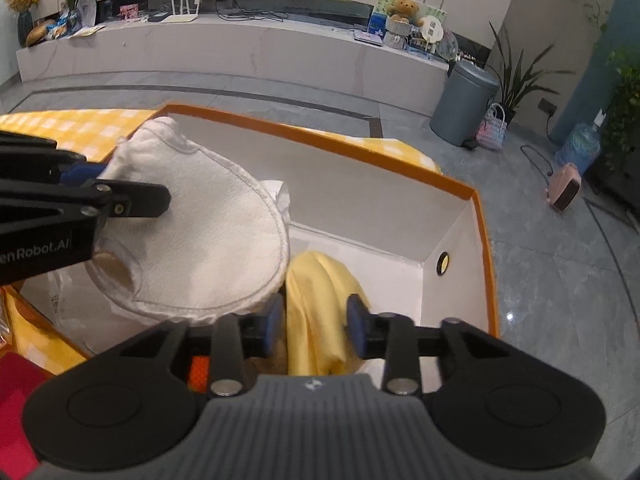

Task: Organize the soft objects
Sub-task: 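Open both tools to drop the yellow and white cloths into the box, then withdraw both open tools from the box back over the table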

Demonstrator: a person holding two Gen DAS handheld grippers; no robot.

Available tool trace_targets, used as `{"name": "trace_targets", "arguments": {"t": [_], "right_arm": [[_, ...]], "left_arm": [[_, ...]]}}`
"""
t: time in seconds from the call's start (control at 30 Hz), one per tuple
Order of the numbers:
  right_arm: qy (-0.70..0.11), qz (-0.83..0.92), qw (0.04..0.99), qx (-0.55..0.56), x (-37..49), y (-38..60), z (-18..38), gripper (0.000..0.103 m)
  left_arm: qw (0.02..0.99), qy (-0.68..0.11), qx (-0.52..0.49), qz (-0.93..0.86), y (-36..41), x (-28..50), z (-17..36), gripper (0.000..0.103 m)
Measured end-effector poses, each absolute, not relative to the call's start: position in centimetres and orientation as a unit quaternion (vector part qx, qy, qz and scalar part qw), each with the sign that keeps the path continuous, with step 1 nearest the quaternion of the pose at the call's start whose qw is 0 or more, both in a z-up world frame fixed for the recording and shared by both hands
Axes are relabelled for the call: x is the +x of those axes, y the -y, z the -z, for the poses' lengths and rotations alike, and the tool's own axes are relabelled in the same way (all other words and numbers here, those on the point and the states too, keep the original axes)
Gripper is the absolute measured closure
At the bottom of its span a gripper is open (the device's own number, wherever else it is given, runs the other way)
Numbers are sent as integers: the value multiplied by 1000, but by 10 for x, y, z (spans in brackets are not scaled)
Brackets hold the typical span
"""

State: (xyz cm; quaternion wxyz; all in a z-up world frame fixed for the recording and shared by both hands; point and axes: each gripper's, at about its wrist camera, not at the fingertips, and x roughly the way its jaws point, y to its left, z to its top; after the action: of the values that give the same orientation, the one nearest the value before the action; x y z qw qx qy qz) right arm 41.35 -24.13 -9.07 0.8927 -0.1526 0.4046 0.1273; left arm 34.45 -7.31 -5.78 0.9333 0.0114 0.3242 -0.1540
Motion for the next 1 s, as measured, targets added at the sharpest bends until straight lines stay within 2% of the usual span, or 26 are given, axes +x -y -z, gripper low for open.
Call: {"name": "trace_targets", "arguments": {"t": [0.03, 0.07, 0.13, 0.17, 0.27, 0.33, 0.5, 0.8, 1.0], "right_arm": [[-404, -129, 892, -158, 412, 240, 89, 65], [-404, -130, 891, -162, 410, 239, 88, 64], [-405, -131, 890, -164, 409, 240, 83, 53], [-405, -133, 890, -164, 408, 240, 81, 47], [-402, -128, 891, -167, 402, 242, 72, 39], [-396, -125, 894, -166, 395, 241, 63, 35], [-376, -123, 905, -155, 375, 244, 40, 28], [-287, -116, 933, -181, 302, 232, 3, 27], [-243, -120, 952, -144, 243, 231, 0, 24]], "left_arm": [[935, -321, 10, 152, 71, 342, 55, 63], [936, -317, 9, 150, 71, 343, 51, 54], [937, -310, 0, 157, 70, 341, 45, 36], [937, -309, -1, 162, 70, 339, 41, 33], [940, -299, 14, 162, 73, 333, 29, 27], [943, -290, 27, 163, 79, 328, 20, 18], [947, -273, 1, 171, 76, 316, 0, 16], [961, -210, -18, 180, 66, 265, -40, 15], [965, -187, -7, 185, 65, 219, -47, 15]]}}
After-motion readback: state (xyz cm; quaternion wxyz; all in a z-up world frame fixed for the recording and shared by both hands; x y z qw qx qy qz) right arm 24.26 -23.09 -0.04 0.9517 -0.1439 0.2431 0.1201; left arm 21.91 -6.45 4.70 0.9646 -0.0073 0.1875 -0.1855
